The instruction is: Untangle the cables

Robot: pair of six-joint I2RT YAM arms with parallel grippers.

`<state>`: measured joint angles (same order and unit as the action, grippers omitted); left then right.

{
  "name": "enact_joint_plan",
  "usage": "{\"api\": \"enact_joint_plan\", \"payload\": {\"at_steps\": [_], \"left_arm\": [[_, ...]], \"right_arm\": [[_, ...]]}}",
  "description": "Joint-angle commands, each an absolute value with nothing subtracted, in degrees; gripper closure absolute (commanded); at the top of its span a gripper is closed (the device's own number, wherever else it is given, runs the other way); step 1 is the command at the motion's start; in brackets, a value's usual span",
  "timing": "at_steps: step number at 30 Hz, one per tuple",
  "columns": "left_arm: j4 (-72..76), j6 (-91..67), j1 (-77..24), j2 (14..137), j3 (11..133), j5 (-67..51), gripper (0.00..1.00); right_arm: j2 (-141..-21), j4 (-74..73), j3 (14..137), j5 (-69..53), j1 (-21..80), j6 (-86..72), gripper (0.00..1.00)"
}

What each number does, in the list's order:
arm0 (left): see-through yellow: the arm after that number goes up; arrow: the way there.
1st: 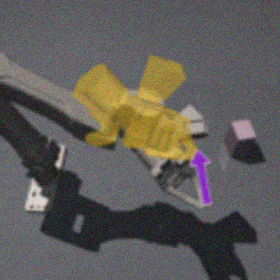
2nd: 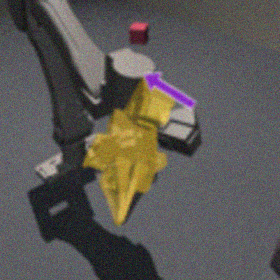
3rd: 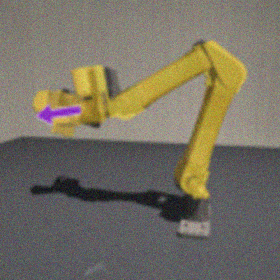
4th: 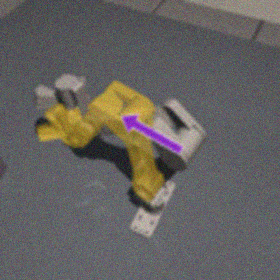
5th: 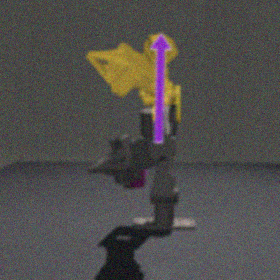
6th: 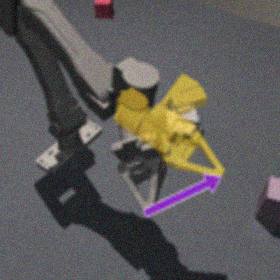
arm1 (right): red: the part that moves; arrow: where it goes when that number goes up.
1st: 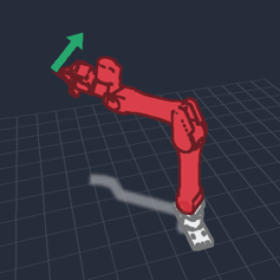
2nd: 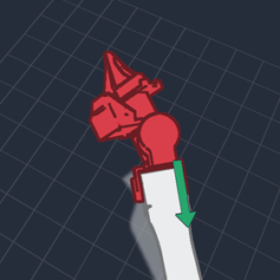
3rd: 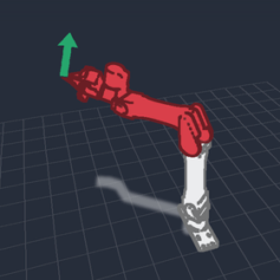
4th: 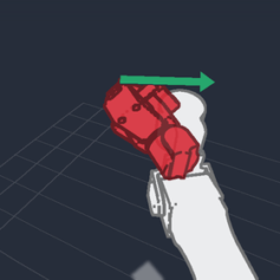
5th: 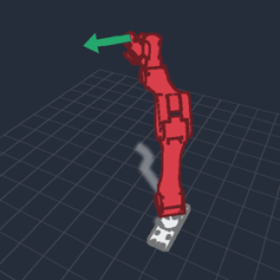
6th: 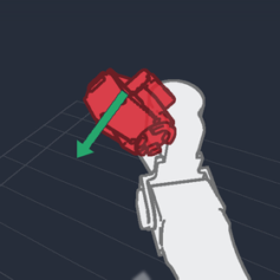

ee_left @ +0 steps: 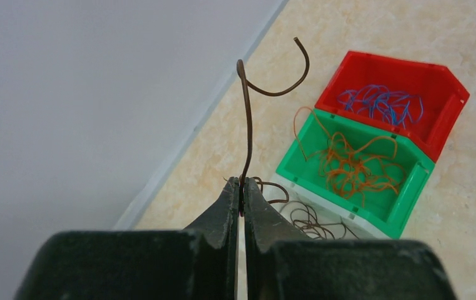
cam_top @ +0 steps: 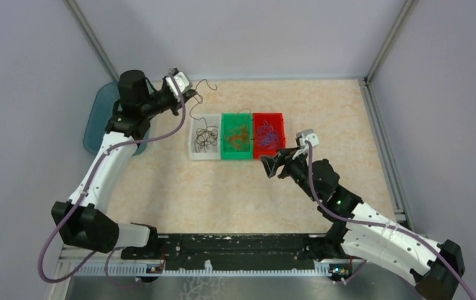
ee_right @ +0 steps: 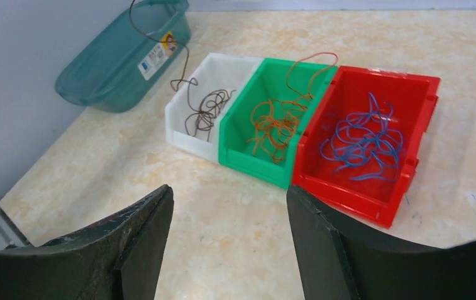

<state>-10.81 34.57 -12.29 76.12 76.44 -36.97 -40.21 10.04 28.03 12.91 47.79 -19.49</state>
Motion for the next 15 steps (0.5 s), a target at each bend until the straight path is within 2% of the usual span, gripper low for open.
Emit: {"api": "enact_joint_plan", "payload": {"at_steps": [1,7,12,15], "left_arm": [[-11.4,36.0,-12.5,79.0,72.1,-32.4,0.93],[-14.8,35.8,-12.6,83.2,66.7,-27.5,0.90],[-8.7,34.6,-12.6,85.8,60.4,-24.5,0.88],[-10.4,34.4,-13.4,89.5,61.2,-21.4,0.79]], "right_arm": [[-38.2,6.5,28.6,19.8,47.3,-19.0,0.31],[-34.3,2.4,28.3,24.5,45.7,-18.9,0.29],[-33.2,0.0,29.4,24.0,44.8,-19.3,0.29],[-33.6,-1.9,30.6,23.8,44.7,-19.7,0.28]]}}
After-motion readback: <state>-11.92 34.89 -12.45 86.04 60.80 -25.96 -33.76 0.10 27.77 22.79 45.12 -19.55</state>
